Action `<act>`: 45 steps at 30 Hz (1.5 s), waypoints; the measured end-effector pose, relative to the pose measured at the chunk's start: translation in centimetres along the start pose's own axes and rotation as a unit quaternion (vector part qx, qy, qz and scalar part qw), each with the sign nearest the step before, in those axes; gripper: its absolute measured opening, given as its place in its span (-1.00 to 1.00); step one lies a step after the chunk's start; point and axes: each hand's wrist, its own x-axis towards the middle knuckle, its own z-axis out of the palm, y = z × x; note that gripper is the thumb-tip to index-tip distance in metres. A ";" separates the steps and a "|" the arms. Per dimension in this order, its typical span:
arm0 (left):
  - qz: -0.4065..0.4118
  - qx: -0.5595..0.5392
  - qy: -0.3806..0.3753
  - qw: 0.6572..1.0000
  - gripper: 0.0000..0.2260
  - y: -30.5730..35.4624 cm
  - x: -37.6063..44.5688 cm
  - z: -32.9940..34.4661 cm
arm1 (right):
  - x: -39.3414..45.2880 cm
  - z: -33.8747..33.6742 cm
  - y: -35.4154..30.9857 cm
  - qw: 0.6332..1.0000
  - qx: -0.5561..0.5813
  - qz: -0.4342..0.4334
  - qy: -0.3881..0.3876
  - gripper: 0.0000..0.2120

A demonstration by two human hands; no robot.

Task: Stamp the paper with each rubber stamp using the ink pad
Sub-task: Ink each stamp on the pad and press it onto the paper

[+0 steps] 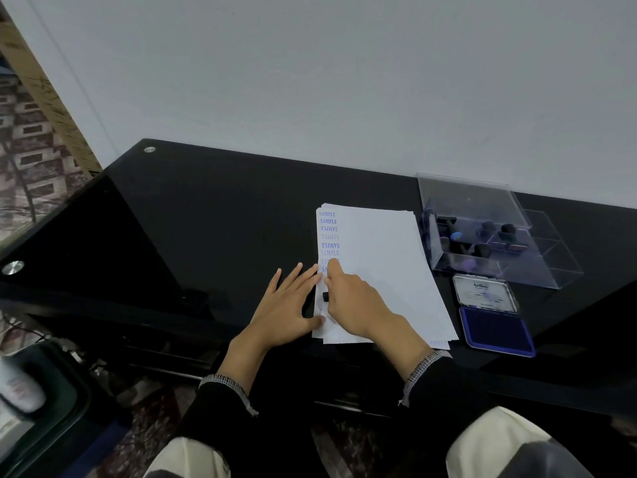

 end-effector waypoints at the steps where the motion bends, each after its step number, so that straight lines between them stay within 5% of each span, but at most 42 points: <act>1: 0.000 0.001 -0.001 1.000 -0.14 0.0 0.0 0.0 | 0.3 -0.2 0.0 1.000 0.001 0.000 -0.011 -0.88; 7: -0.004 0.000 -0.004 1.000 -0.14 0.1 0.1 -0.1 | 0.9 -0.7 -0.1 1.000 0.001 0.002 -0.022 -0.88; 17: 0.000 -0.013 0.017 1.000 -0.14 -0.1 0.1 0.1 | -1.7 1.1 0.1 0.997 0.014 -0.025 0.065 -0.92; 20: 0.001 -0.010 0.015 1.000 -0.13 0.1 0.1 0.0 | -1.2 0.3 1.1 0.990 0.121 0.021 0.066 -0.90; 22: 0.001 -0.004 0.011 1.000 -0.12 0.1 0.1 -0.1 | -0.9 -0.5 2.5 0.945 0.278 0.106 0.138 -0.86; 25: -0.002 -0.008 0.011 1.000 -0.13 0.0 0.1 -0.1 | -1.2 -1.4 4.9 0.796 0.508 0.215 0.248 -0.82; 27: -0.004 -0.005 0.007 1.000 -0.13 0.0 0.1 -0.2 | -1.9 -1.7 6.1 0.721 0.597 0.239 0.258 -0.79; 30: -0.007 -0.001 0.005 1.000 -0.14 0.1 0.2 -0.1 | -2.6 -1.4 7.1 0.657 0.675 0.234 0.242 -0.76; 38: -0.011 0.006 0.005 1.000 -0.14 0.1 0.3 -0.1 | -3.3 -0.7 7.0 0.608 0.722 0.209 0.256 -0.75; 42: -0.016 0.001 -0.009 1.000 -0.14 0.2 0.3 -0.2 | -3.1 -0.7 7.0 0.622 0.708 0.219 0.254 -0.83; 45: -0.041 -0.011 -0.069 0.997 -0.20 1.0 0.5 -1.3 | -3.3 -0.7 7.2 0.669 0.666 0.220 0.246 -0.88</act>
